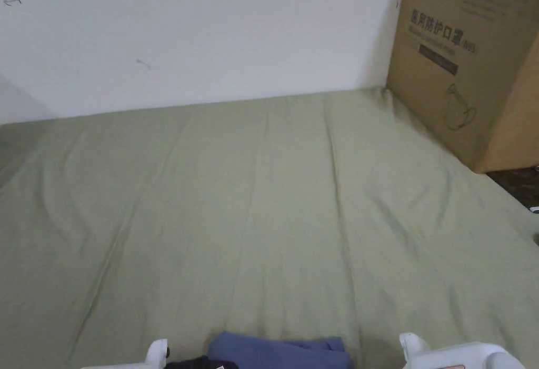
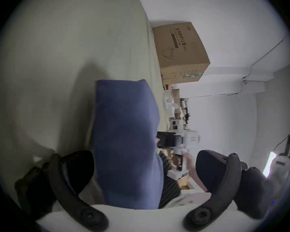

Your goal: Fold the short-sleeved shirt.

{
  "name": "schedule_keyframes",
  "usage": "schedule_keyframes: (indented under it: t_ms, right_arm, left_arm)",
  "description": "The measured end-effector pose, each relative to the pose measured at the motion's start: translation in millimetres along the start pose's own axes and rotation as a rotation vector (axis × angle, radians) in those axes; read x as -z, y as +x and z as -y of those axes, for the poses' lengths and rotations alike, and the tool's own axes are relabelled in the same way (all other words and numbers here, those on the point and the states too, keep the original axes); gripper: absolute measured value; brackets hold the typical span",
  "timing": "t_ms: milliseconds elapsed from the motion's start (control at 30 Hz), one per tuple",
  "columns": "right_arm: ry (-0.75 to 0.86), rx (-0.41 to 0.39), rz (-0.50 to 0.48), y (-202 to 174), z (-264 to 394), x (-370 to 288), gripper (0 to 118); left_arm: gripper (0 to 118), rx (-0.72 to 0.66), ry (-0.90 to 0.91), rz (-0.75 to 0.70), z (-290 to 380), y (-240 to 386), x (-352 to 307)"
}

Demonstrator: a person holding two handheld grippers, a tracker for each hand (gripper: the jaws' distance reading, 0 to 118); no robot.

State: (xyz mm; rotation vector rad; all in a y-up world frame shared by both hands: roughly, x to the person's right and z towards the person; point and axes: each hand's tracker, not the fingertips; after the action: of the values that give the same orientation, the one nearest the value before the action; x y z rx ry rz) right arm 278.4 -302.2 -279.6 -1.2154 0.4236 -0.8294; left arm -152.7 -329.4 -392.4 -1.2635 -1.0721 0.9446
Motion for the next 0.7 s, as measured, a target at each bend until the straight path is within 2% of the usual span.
schedule_keyframes:
  t_ms: [100, 233, 267, 300, 333, 367, 400, 467, 567, 600, 700]
  right_arm:
    - [-0.005, 0.013, -0.008, 1, -1, 0, 2]
    - [-0.007, 0.032, -0.018, 3, 0, 1, 2]
    - [-0.005, 0.036, -0.021, 3, 0, 1, 2]
    - [-0.003, 0.037, -0.023, 4, 1, 1, 2]
    - [-0.001, 0.04, -0.026, 4, 2, 1, 2]
    - [-0.002, 0.054, -0.075, 3, 3, 1, 2]
    - [0.005, 0.056, -0.036, 1, 3, 2, 2]
    - [0.003, 0.052, -0.027, -2, 3, 2, 2]
    - [0.006, 0.048, -0.022, -9, 3, -5, 2]
    - [0.016, 0.04, -0.02, -14, 4, -9, 2]
    - [0.08, 0.02, -0.022, -31, 7, -30, 2]
  left_arm:
    - [118, -0.016, -0.055, 0.08, 7, 9, 19]
    - [117, 0.04, -0.029, 0.048, 7, 0, 23]
    - [110, 0.055, -0.011, 0.02, 8, -1, 17]
    - [74, 0.073, 0.015, -0.072, 8, -6, 10]
    - [26, 0.074, 0.033, -0.231, 10, -11, 9]
    - [21, 0.013, 0.013, -0.236, 12, -22, 10]
    - [21, -0.063, 0.051, -0.037, 13, -22, 9]
    - [21, 0.067, 0.022, -0.178, 11, -7, 11]
    - [21, 0.015, 0.054, -0.143, 15, -7, 2]
    - [21, 0.011, 0.066, -0.139, 24, 11, 4]
    - [21, 0.089, 0.125, -0.114, 34, 41, -18]
